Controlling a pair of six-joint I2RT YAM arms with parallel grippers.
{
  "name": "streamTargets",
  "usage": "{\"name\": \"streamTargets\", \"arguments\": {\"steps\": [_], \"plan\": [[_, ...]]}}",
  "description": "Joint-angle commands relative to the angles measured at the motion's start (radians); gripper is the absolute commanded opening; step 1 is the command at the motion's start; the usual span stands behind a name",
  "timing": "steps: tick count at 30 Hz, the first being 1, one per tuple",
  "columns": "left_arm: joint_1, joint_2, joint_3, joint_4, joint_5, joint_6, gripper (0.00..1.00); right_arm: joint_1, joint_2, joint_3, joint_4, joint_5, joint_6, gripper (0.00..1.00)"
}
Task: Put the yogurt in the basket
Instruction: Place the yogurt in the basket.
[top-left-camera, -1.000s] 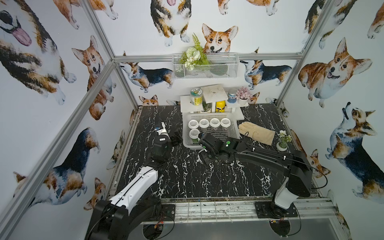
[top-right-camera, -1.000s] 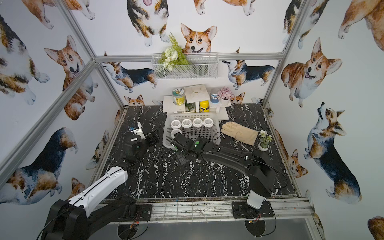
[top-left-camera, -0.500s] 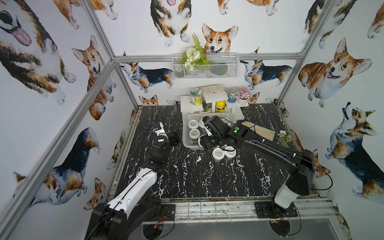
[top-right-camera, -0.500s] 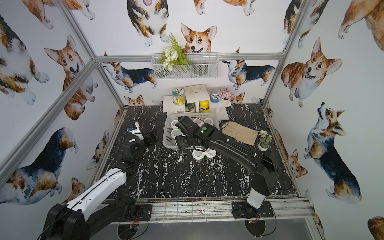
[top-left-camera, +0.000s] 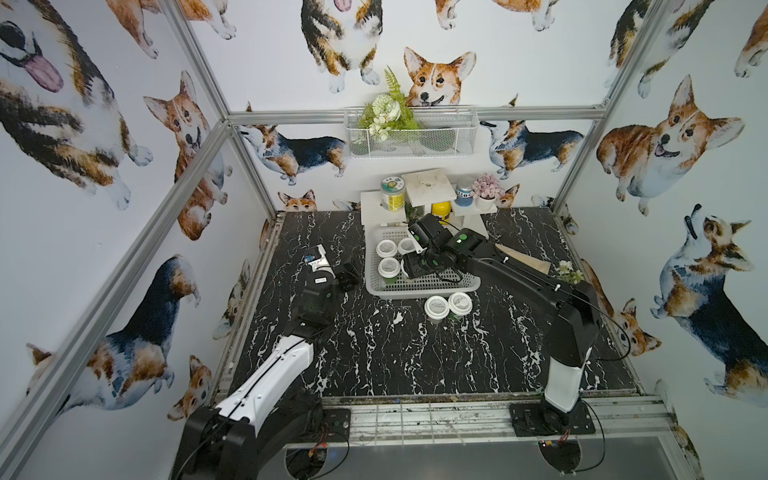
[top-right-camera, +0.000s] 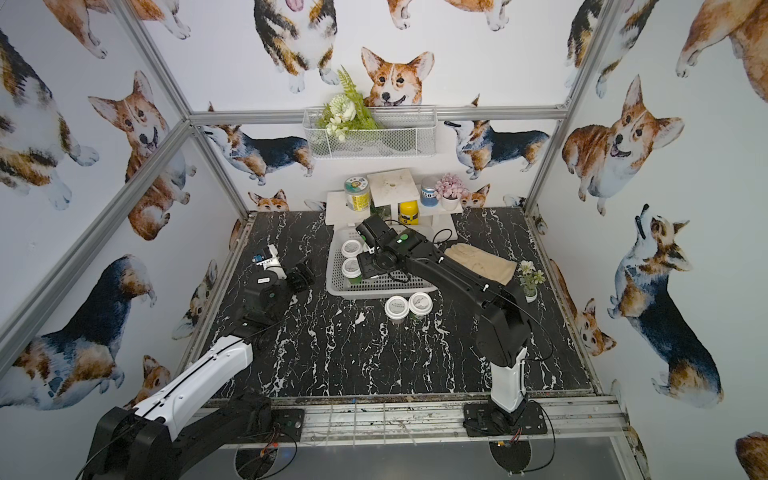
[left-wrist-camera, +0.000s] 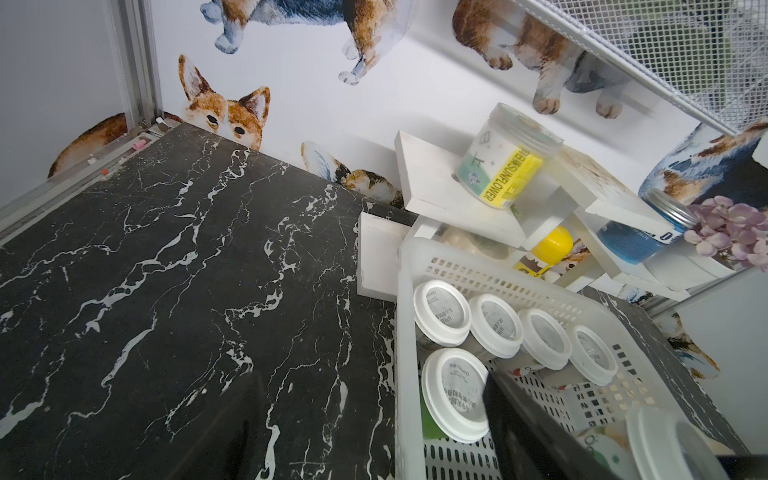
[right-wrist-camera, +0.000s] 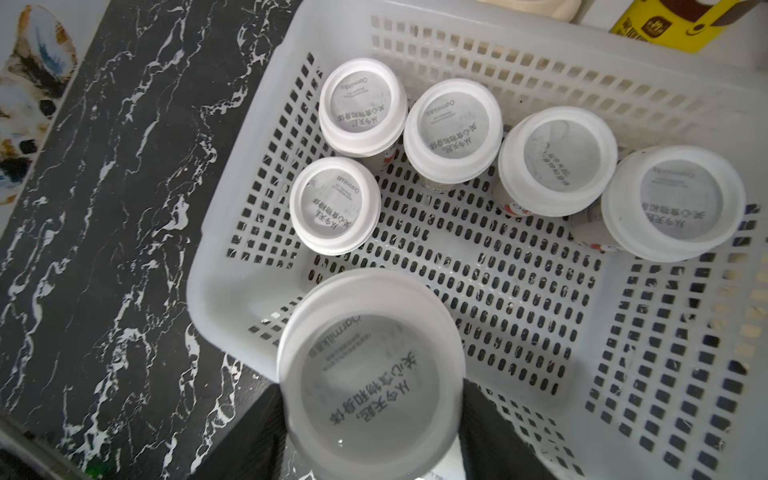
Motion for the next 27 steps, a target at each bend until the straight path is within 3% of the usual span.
{"name": "streamTargets", "arguments": {"steps": [1,27], "plan": [[0.002,0.008,0.015,0.024,0.015,0.005,0.88,-0.004,0.037,0.019,0.016,0.025,-0.014,0.66],[0.001,0.009,0.022,0.009,0.022,0.012,0.88,-0.046,0.217,0.104,0.022,0.114,-0.015,0.65]]}}
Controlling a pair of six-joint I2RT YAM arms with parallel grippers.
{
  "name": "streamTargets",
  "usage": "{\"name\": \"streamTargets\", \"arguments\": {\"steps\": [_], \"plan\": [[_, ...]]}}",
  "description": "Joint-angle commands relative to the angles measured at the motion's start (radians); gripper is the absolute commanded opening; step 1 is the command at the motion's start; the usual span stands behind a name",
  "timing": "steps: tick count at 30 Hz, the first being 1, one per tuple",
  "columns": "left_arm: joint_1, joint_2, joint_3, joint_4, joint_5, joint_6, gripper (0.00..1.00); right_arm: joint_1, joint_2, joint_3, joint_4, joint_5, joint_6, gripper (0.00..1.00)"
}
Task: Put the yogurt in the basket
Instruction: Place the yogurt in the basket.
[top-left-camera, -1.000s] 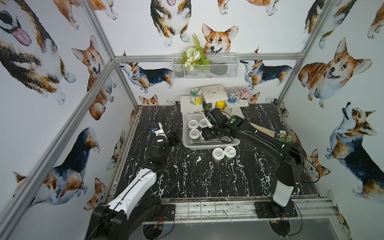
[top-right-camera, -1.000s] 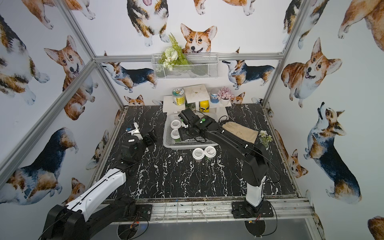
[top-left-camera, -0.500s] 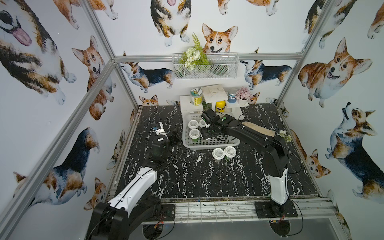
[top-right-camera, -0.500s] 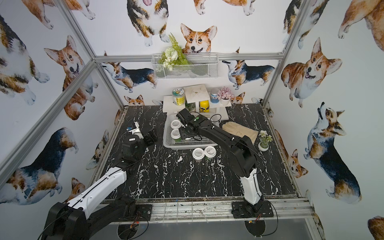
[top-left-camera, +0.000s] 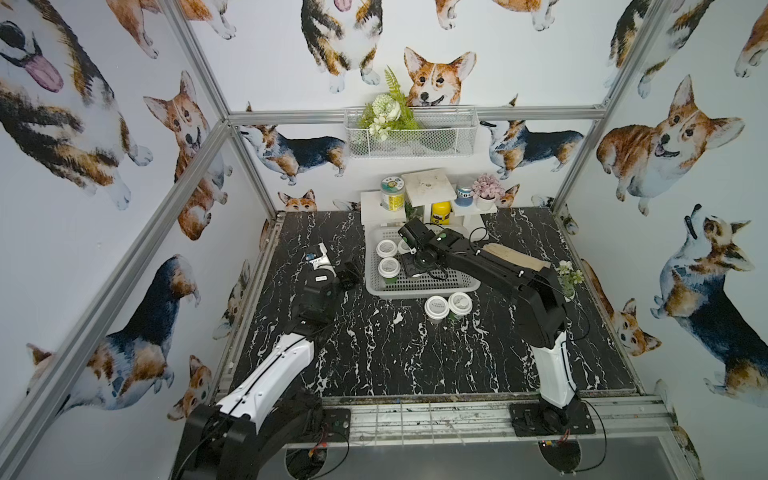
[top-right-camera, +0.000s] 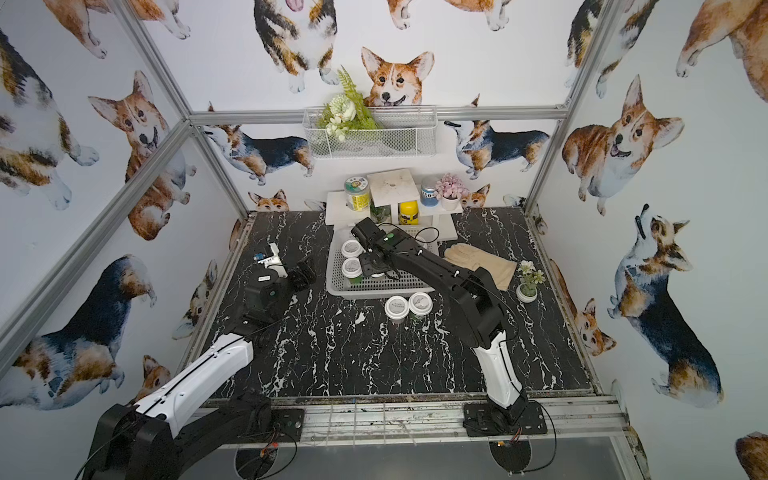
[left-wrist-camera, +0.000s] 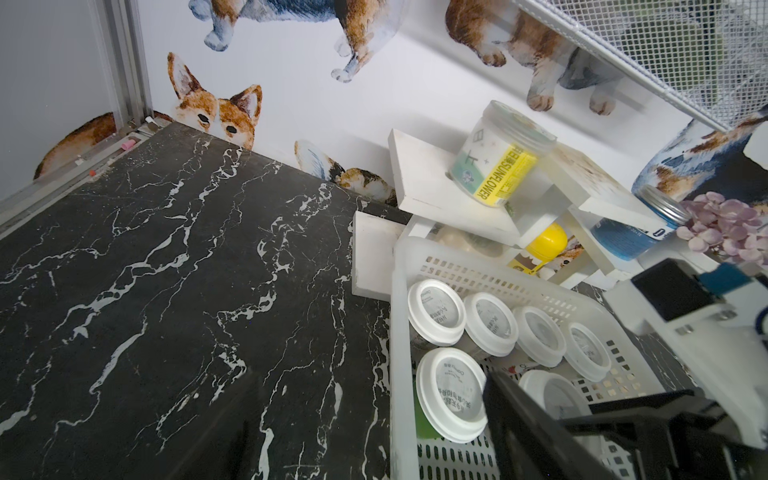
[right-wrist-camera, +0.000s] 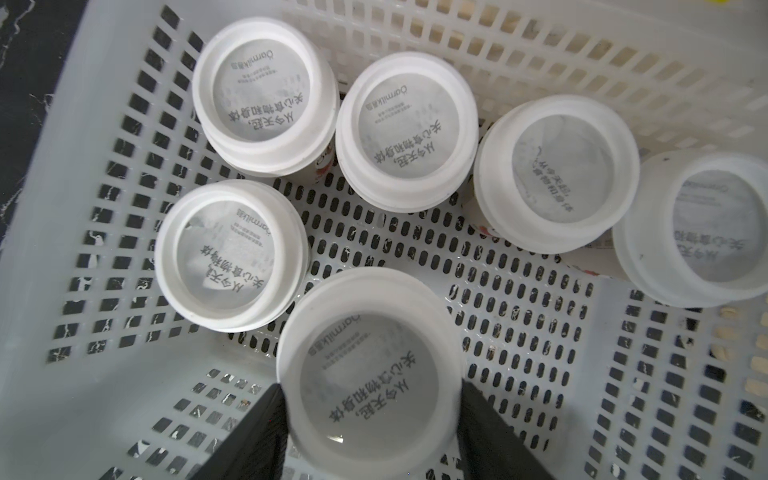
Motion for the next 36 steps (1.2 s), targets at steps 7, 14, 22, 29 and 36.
{"name": "streamTargets", "arguments": {"steps": [7,14,22,29,36], "plan": [[-0.001,0.0,0.011,0.012,0.012,0.001,0.88,-0.019,0.035,0.014,0.034,0.021,-0.027,0.65],[-0.005,-0.002,0.012,0.011,0.013,0.001,0.88,-0.029,0.066,0.018,0.052,0.016,-0.032,0.65],[-0.01,-0.021,0.004,0.006,0.004,0.005,0.88,-0.028,0.095,0.042,0.066,-0.008,-0.032,0.65],[-0.012,-0.008,0.009,0.004,0.01,0.006,0.88,-0.028,0.1,0.04,0.079,-0.031,-0.028,0.65],[-0.011,-0.008,0.01,0.003,0.008,0.008,0.88,-0.023,0.098,0.039,0.089,-0.046,-0.027,0.65]]}}
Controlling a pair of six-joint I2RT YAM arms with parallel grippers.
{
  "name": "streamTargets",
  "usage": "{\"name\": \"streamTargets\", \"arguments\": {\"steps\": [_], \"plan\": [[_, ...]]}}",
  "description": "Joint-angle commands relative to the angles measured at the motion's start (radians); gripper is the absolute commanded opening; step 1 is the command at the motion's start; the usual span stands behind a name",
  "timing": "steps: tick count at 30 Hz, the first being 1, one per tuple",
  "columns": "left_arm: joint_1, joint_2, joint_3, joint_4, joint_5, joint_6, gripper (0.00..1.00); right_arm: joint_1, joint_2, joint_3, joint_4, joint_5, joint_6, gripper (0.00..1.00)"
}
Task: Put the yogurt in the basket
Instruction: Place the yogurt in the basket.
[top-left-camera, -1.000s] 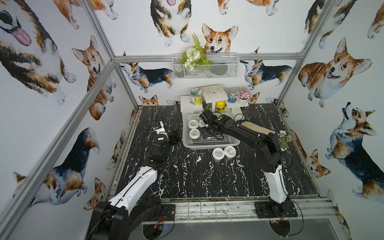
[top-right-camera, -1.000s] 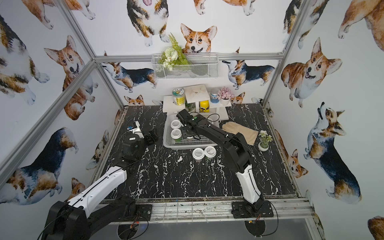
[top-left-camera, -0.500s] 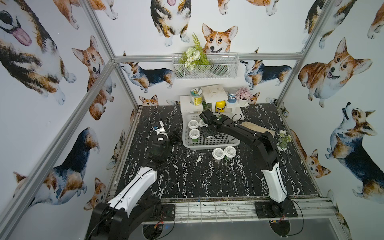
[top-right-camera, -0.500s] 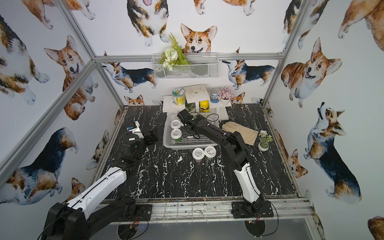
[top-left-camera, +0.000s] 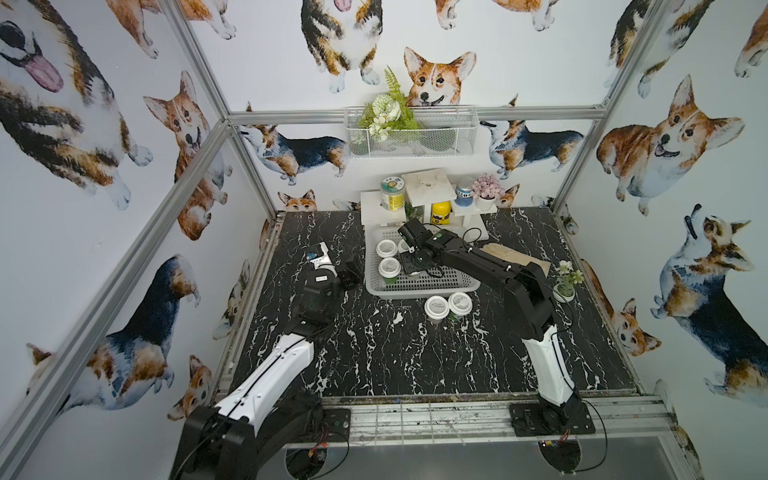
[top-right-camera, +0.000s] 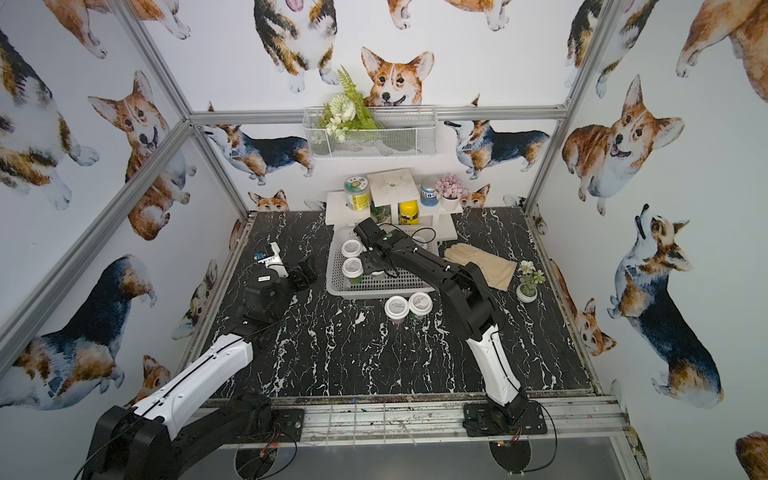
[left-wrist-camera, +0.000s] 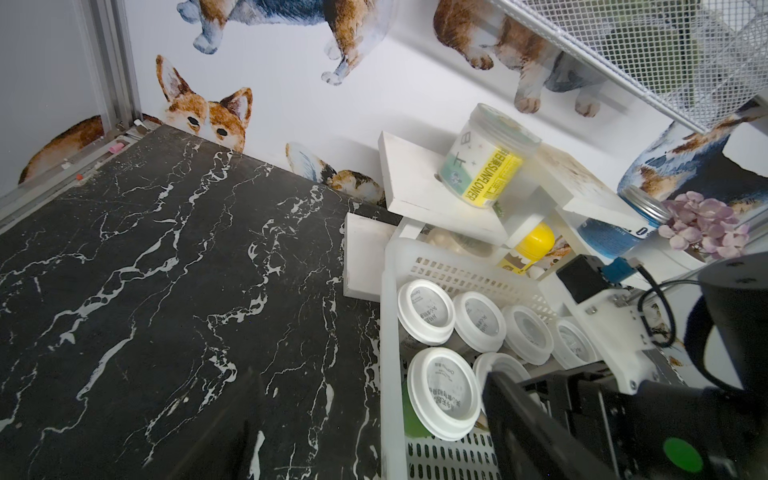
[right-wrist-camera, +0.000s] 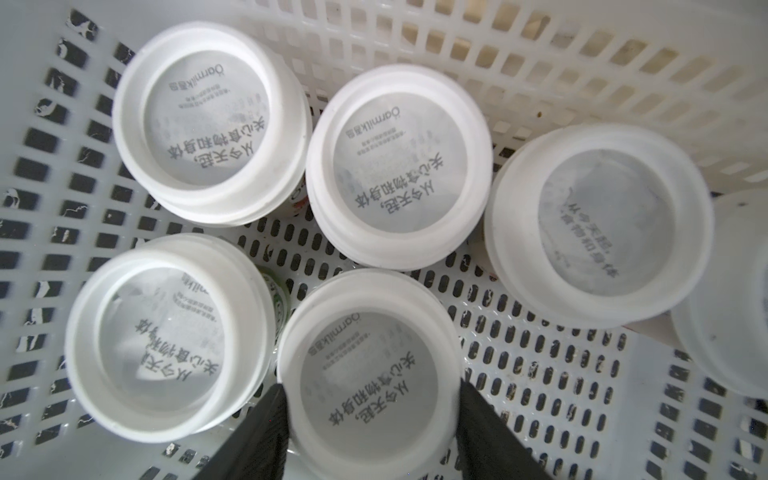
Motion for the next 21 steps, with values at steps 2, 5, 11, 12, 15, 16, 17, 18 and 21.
{"name": "streamTargets", "arguments": {"steps": [2,5,11,12,15,16,17,18,21], "plan": [[0.001,0.001,0.006,0.006,0.001,0.007,0.88,0.006,0.006,0.004,0.012,-0.021,-0.003,0.65],[-0.001,0.0,0.004,0.006,0.002,0.009,0.88,0.013,0.011,0.01,0.012,-0.022,-0.004,0.65],[-0.001,0.001,0.005,0.005,0.002,0.011,0.88,0.025,0.033,0.035,-0.002,-0.015,-0.004,0.65],[-0.001,0.0,0.004,0.005,0.002,0.01,0.88,0.025,0.035,0.036,-0.003,-0.014,-0.004,0.65],[-0.001,0.0,0.006,0.005,0.003,0.01,0.88,0.025,0.037,0.039,-0.005,-0.012,-0.004,0.65],[-0.001,0.001,0.006,0.005,0.003,0.01,0.88,0.025,0.037,0.038,-0.007,-0.011,-0.004,0.64],[-0.001,0.001,0.006,0.005,0.003,0.01,0.88,0.026,0.036,0.038,-0.009,-0.009,-0.004,0.64],[-0.001,0.001,0.006,0.005,0.003,0.011,0.88,0.025,0.037,0.038,-0.01,-0.006,-0.003,0.64],[-0.001,0.0,0.004,0.004,0.003,0.01,0.88,0.025,0.038,0.036,-0.016,0.004,-0.007,0.64]]}}
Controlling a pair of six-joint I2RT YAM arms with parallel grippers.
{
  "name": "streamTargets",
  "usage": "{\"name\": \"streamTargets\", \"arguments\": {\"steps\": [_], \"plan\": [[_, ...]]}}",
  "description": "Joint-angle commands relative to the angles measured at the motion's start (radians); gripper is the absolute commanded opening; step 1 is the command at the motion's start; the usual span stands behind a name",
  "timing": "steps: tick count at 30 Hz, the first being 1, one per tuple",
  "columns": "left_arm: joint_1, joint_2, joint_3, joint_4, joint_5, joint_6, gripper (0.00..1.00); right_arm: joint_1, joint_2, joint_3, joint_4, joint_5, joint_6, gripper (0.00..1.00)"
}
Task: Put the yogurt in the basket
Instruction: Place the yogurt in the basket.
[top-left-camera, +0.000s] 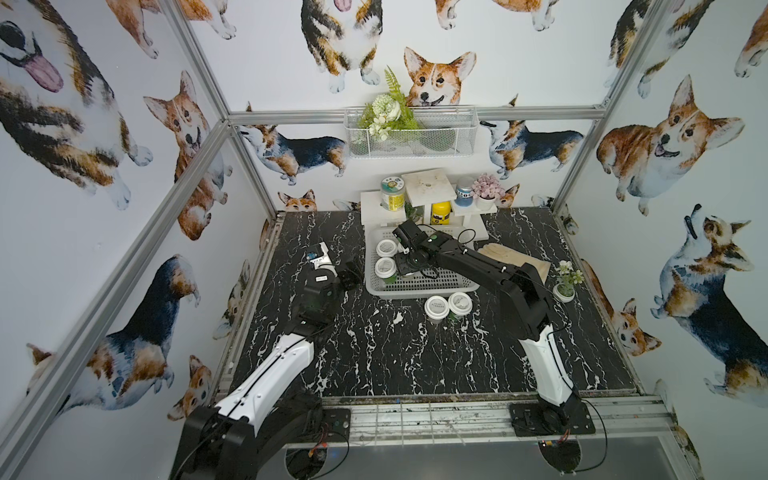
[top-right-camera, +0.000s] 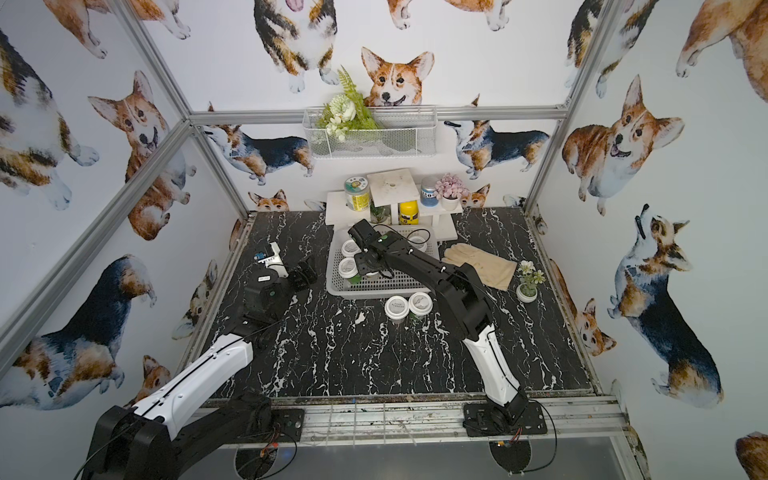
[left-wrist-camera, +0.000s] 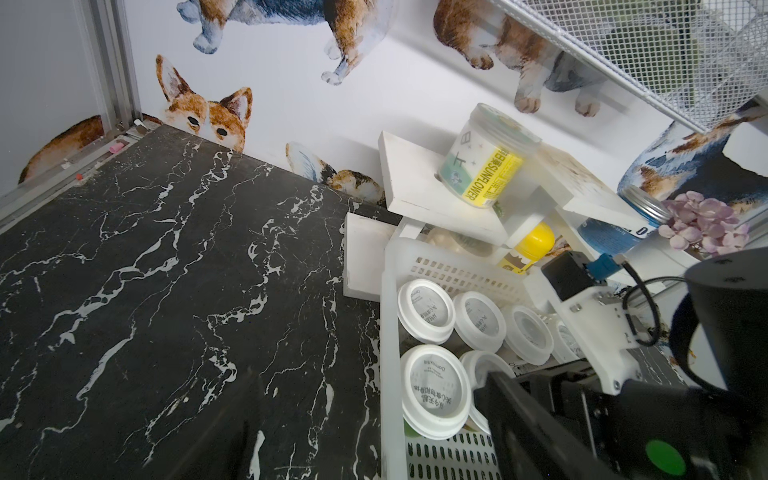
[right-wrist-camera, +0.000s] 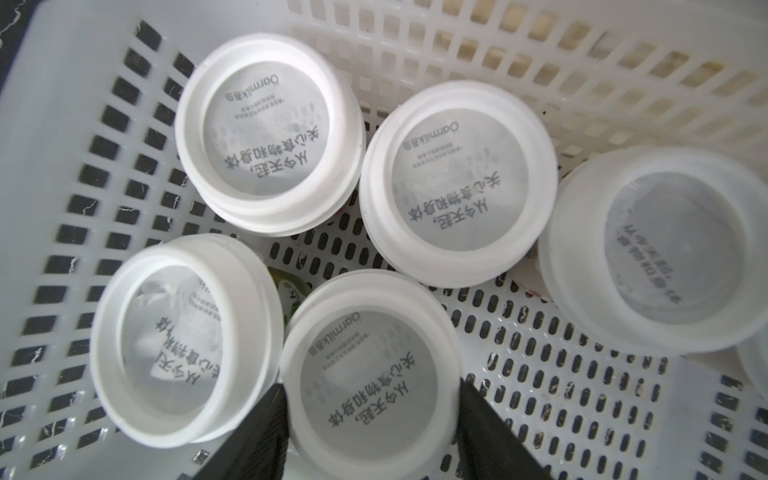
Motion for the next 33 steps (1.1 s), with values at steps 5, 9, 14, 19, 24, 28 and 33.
{"name": "streamTargets", "arguments": {"steps": [5,9,14,19,24,28,33], "plan": [[0.001,0.002,0.006,0.005,0.003,0.01,0.88,0.001,0.016,0.007,-0.027,0.0,-0.004,0.64],[0.001,0.002,0.006,0.005,0.003,0.011,0.88,0.001,0.02,0.006,-0.018,-0.017,-0.001,0.64],[0.001,0.004,0.007,0.005,0.005,0.01,0.88,0.001,0.019,0.003,-0.011,-0.034,0.002,0.64],[0.001,0.004,0.006,0.005,0.005,0.01,0.88,0.001,0.021,0.003,-0.009,-0.039,0.003,0.64],[0.001,0.003,0.005,0.005,0.005,0.01,0.88,0.002,0.02,0.007,-0.04,0.011,-0.001,0.64],[0.001,0.005,0.008,0.004,0.005,0.01,0.88,-0.002,0.019,0.014,-0.072,0.058,-0.003,0.64],[0.001,0.004,0.007,0.002,0.005,0.01,0.88,-0.004,0.02,0.012,-0.08,0.062,0.0,0.64]]}}
